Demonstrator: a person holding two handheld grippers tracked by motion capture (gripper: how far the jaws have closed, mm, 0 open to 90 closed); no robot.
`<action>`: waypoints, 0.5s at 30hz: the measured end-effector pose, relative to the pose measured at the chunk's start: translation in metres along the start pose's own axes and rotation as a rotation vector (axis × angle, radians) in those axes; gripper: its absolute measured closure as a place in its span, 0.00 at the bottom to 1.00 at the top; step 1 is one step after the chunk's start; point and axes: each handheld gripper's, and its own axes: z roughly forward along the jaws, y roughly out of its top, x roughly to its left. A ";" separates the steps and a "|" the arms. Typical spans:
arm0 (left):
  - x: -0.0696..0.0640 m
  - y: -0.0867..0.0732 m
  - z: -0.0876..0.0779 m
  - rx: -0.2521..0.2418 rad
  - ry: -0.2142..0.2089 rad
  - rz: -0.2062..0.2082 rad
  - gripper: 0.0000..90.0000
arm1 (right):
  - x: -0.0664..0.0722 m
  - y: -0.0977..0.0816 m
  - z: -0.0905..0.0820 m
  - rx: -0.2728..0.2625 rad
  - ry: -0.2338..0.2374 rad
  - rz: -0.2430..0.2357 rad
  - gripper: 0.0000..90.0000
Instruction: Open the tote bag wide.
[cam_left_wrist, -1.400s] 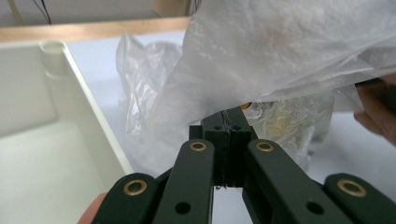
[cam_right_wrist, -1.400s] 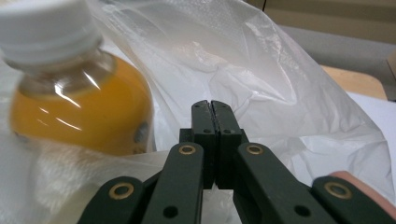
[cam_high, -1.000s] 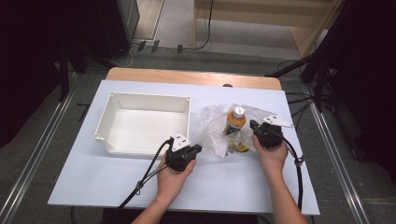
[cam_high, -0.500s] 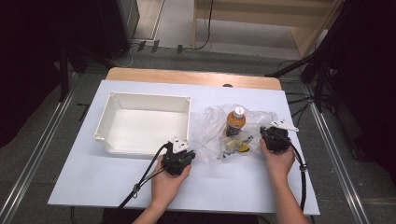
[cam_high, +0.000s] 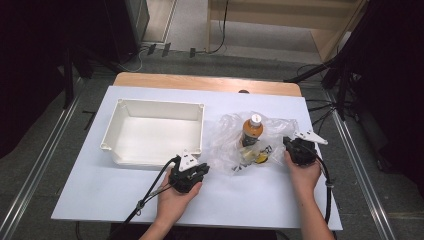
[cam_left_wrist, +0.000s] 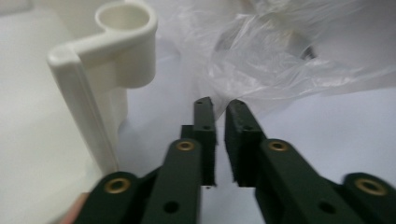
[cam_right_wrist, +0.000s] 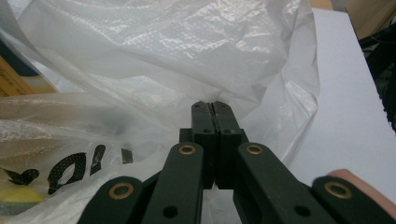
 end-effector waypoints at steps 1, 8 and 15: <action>0.000 0.000 -0.002 -0.022 -0.023 -0.011 0.83 | 0.000 0.000 -0.001 -0.006 0.002 -0.006 1.00; -0.011 0.010 -0.015 -0.124 -0.120 -0.022 0.38 | 0.004 0.002 -0.002 -0.043 0.031 -0.014 1.00; -0.021 0.026 -0.022 -0.203 -0.101 0.009 0.20 | 0.010 0.001 -0.002 -0.050 0.042 -0.035 1.00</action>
